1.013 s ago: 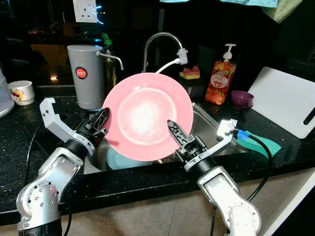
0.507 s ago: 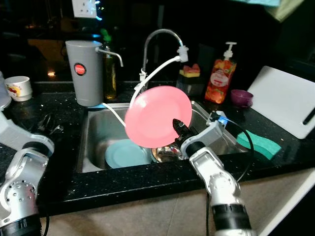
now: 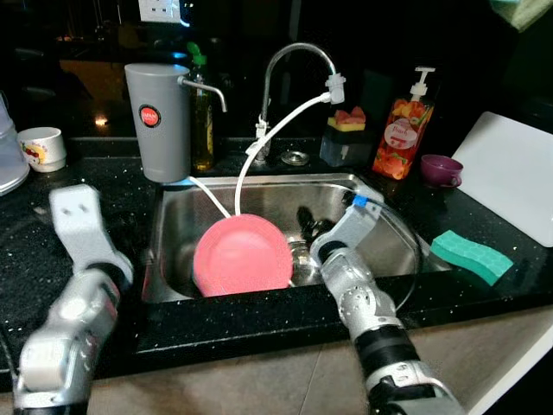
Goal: Kitchen organization
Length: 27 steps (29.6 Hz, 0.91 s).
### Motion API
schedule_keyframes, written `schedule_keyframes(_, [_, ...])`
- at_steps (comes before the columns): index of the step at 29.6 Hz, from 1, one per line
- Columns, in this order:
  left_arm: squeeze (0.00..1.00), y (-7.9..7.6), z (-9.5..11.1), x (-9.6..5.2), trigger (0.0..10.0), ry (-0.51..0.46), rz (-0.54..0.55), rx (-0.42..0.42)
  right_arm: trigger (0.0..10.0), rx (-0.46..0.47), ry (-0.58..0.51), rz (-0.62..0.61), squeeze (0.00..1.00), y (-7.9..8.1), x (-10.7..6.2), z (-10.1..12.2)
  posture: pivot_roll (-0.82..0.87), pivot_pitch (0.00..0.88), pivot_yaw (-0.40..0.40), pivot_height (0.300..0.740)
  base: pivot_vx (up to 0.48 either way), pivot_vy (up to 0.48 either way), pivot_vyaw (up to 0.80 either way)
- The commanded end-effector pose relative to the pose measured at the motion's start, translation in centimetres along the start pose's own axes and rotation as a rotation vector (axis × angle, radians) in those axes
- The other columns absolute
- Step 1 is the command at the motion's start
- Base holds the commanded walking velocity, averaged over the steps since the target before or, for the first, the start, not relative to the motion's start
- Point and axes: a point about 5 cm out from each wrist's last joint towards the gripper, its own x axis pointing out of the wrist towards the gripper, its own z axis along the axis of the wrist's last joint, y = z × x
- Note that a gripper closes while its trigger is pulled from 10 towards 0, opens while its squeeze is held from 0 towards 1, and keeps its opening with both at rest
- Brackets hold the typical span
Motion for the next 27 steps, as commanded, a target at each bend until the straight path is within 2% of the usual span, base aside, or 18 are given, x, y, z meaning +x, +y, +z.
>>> schedule_keyframes(1, [0.0, -0.6, 0.6, -0.2, 10.0, -0.042, -0.003, 0.061, 10.0, -0.08, -0.07, 0.02, 0.0, 0.2, -0.4, 1.0, 0.21, 0.054, -0.077, 0.74, 0.0, 0.0, 0.0])
schedule_keyframes(2, [0.0, -0.6, 0.6, -0.2, 10.0, -0.042, -0.003, 0.061, 10.0, -0.08, -0.07, 0.02, 0.0, 0.2, -0.4, 1.0, 0.21, 0.054, -0.077, 0.74, 0.0, 0.0, 0.0])
schedule_keyframes(4, [0.0, -1.3, 0.8, -0.2, 10.0, -0.07, -0.019, 0.127, 10.0, -0.158, -0.157, 0.044, 0.0, 0.7, -1.0, 2.4, 0.2, 0.056, -0.076, 0.74, 0.0, 0.0, 0.0])
schedule_keyframes(8, [0.0, -2.0, 0.8, -0.3, 10.0, -0.094, -0.027, 0.138, 10.0, -0.215, -0.203, 0.032, 0.0, 0.5, -2.3, 2.9, 0.18, 0.059, -0.078, 0.74, 0.0, 0.0, 0.0])
schedule_keyframes(18, [0.0, -4.3, 0.9, -0.2, 10.0, -0.132, -0.071, 0.142, 10.0, -0.285, -0.154, -0.029, 0.0, -0.7, -3.9, 1.7, 0.16, 0.073, -0.105, 0.74, 0.0, 0.0, 0.0])
schedule_keyframes(27, [0.0, -4.2, 0.3, -0.3, 10.0, -0.118, -0.058, 0.173, 10.0, -0.298, -0.132, -0.047, 0.0, -0.8, -4.4, 1.6, 0.16, 0.097, -0.113, 0.74, 0.0, 0.0, 0.0])
